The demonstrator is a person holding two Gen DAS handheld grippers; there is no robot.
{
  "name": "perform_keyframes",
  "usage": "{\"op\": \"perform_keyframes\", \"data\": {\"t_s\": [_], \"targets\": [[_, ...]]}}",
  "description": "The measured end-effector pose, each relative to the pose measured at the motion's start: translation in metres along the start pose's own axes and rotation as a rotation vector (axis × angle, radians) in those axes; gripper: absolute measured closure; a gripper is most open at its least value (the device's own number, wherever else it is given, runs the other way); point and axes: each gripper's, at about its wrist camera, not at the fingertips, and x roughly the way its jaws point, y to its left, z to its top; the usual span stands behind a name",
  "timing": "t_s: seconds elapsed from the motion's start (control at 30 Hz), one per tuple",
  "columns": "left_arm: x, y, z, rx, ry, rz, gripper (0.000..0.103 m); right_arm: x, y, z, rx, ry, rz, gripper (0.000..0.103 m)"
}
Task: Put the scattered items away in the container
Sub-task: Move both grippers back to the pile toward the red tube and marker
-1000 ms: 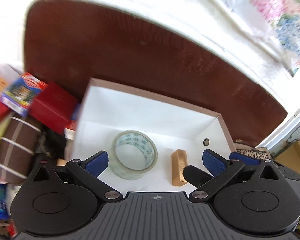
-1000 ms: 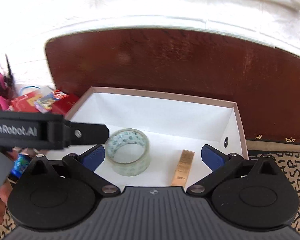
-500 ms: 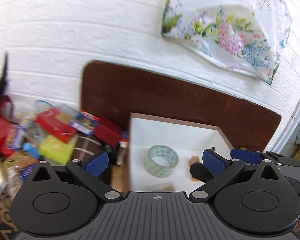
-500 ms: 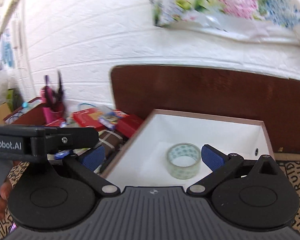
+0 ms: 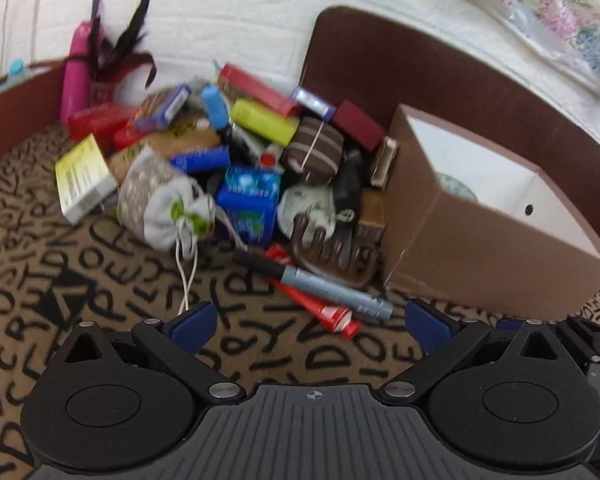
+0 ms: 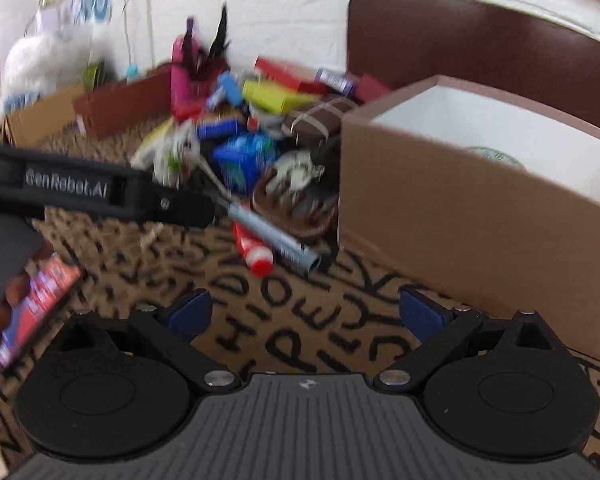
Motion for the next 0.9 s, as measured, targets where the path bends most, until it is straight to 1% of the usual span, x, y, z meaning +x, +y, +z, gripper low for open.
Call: {"op": "perform_keyframes", "data": {"t_s": [0.07, 0.13, 0.2, 0.33, 0.4, 0.47, 0.6, 0.67, 0.7, 0.73, 0.77, 0.8, 0.9], "targets": [[0.011, 0.003, -0.001, -0.015, 0.023, -0.008, 0.001, 0.011, 0.003, -0.002, -0.041, 0.017, -0.004, 0.009], [0.021, 0.003, 0.0, -0.014, 0.039, -0.02, 0.003, 0.018, 0.003, 0.001, -0.061, 0.013, 0.001, 0.01], [0.031, 0.002, 0.001, -0.009, 0.053, -0.02, 0.008, 0.027, 0.002, 0.006, -0.063, 0.01, 0.017, 0.012], [0.046, 0.009, 0.005, -0.046, 0.075, -0.054, 0.017, 0.043, 0.001, 0.014, -0.07, 0.014, 0.061, 0.016], [0.051, 0.013, 0.008, -0.065, 0.087, -0.068, 0.024, 0.052, 0.001, 0.018, -0.083, 0.02, 0.078, 0.018], [0.057, 0.017, 0.009, -0.083, 0.094, -0.088, 0.029, 0.059, 0.002, 0.02, -0.092, 0.023, 0.097, 0.025], [0.068, 0.019, 0.012, -0.107, 0.108, -0.092, 0.029, 0.071, 0.006, 0.021, -0.091, 0.033, 0.113, 0.034], [0.072, 0.019, 0.012, -0.1, 0.102, -0.094, 0.03, 0.073, 0.009, 0.02, -0.095, 0.026, 0.116, 0.045], [0.073, 0.019, 0.012, -0.1, 0.098, -0.102, 0.032, 0.072, 0.01, 0.02, -0.094, 0.023, 0.124, 0.047], [0.073, 0.02, 0.012, -0.11, 0.099, -0.114, 0.037, 0.072, 0.011, 0.02, -0.095, 0.022, 0.136, 0.051], [0.073, 0.022, 0.012, -0.127, 0.101, -0.124, 0.049, 0.069, 0.013, 0.019, -0.099, 0.023, 0.149, 0.054], [0.072, 0.025, 0.012, -0.147, 0.103, -0.131, 0.058, 0.067, 0.015, 0.018, -0.107, 0.022, 0.152, 0.056], [0.066, 0.03, 0.01, -0.187, 0.116, -0.157, 0.066, 0.059, 0.019, 0.014, -0.11, 0.021, 0.165, 0.058]]}}
